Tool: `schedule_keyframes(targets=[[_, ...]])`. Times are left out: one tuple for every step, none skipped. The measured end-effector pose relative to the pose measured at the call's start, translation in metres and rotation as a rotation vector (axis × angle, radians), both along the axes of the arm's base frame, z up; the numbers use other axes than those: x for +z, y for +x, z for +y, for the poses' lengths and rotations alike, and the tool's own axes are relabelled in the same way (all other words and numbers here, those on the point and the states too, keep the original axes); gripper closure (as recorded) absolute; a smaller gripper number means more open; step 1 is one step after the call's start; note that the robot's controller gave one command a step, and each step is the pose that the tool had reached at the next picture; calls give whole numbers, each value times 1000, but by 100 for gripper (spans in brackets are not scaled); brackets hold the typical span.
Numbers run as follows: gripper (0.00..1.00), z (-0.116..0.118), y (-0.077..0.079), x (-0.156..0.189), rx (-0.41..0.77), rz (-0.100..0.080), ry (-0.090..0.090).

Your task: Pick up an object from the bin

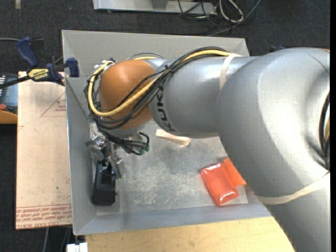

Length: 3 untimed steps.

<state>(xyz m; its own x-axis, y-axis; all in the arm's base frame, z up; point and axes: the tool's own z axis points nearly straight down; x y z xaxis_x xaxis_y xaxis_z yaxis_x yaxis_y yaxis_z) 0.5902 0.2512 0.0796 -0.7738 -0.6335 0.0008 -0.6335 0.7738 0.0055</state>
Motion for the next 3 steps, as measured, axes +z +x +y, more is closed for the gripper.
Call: schedule_keyframes(targets=[[100, -2, -2, 25, -4, 3, -2], [100, -3, -3, 68, -3, 4, -4], [100, -3, -3, 89, -5, 3, -4]])
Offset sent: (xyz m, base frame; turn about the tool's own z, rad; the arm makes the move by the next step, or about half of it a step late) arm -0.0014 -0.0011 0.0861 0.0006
